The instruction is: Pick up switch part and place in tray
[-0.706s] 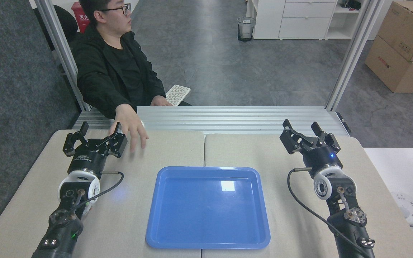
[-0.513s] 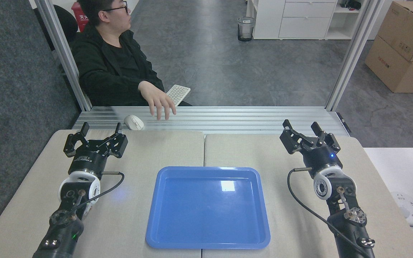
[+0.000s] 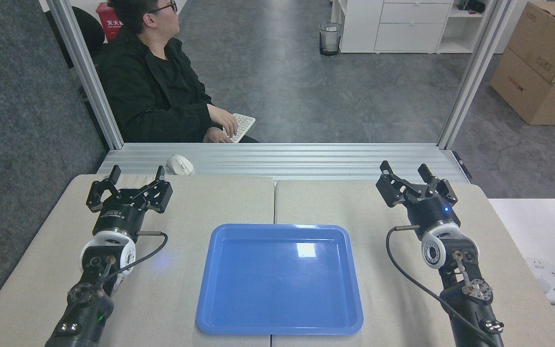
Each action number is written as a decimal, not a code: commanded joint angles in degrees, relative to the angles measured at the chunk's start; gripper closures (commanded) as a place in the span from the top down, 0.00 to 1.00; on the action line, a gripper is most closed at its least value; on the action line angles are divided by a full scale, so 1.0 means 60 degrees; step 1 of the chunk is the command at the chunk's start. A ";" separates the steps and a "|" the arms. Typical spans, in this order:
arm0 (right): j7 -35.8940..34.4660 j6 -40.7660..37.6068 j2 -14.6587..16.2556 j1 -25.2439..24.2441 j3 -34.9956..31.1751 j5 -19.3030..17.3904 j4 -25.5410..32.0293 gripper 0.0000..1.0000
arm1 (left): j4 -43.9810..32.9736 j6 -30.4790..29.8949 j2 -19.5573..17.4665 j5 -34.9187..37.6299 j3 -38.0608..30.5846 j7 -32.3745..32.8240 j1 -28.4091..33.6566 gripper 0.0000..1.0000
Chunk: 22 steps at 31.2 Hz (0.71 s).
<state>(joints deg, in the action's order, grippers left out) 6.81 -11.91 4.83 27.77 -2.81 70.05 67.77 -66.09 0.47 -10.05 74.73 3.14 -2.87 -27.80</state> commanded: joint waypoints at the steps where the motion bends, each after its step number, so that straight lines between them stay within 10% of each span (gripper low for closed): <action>1: -0.0008 0.0007 0.0001 0.0000 0.0000 0.0000 0.0000 1.00 | -0.0001 -0.0005 0.0019 -0.0005 -0.0011 -0.0005 0.0004 1.00; 22: -0.0008 0.0139 -0.0058 0.0000 0.0000 0.0015 0.0000 1.00 | -0.0001 -0.0005 0.0019 -0.0005 -0.0011 -0.0005 -0.0011 1.00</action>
<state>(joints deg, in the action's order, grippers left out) 6.82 -11.48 4.75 27.77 -2.83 70.05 67.77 -66.09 0.47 -9.96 74.71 3.10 -2.87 -27.82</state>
